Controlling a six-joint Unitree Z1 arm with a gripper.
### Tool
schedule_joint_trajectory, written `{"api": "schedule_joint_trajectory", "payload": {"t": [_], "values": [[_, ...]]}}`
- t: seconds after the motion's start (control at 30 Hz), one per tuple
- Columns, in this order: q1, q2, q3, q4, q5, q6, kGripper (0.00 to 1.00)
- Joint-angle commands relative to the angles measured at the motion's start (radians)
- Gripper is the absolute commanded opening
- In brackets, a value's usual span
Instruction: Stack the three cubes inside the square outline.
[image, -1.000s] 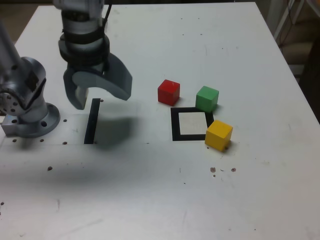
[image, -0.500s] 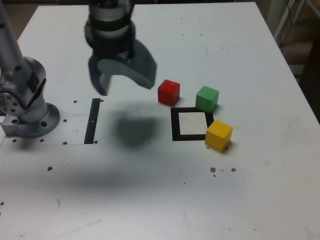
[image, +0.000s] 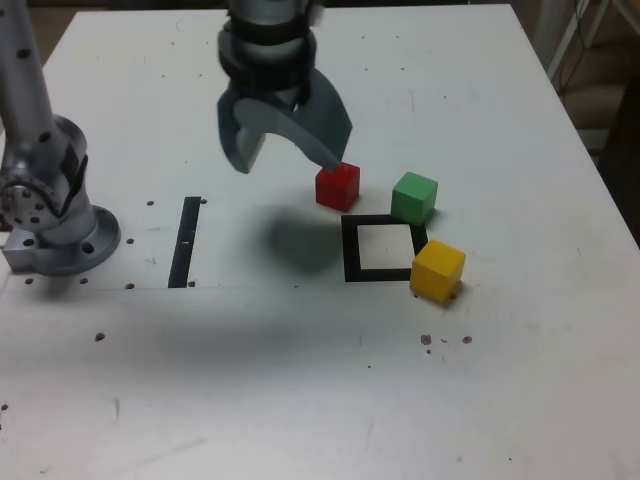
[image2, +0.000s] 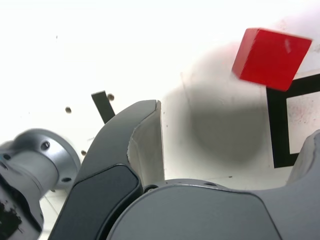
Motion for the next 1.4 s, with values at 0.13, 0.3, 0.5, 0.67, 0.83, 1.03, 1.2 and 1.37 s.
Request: {"api": "schedule_joint_trajectory", "payload": {"t": [0.13,0.3,0.5,0.67,0.83,1.03,1.2,1.37], "values": [[0.04,0.06,-0.041,0.003,0.007,0.108,0.97],[0.068,0.106,-0.068,0.0,0.015,0.16,0.96],[0.093,0.16,-0.096,-0.004,0.03,0.198,0.95],[0.105,0.204,-0.109,-0.011,0.038,0.211,0.94],[0.109,0.248,-0.124,-0.022,0.041,0.213,0.93],[0.113,0.297,-0.143,-0.032,0.044,0.217,0.9],[0.122,0.326,-0.153,-0.034,0.048,0.216,0.8],[0.129,0.342,-0.156,-0.03,0.056,0.206,0.59]]}}
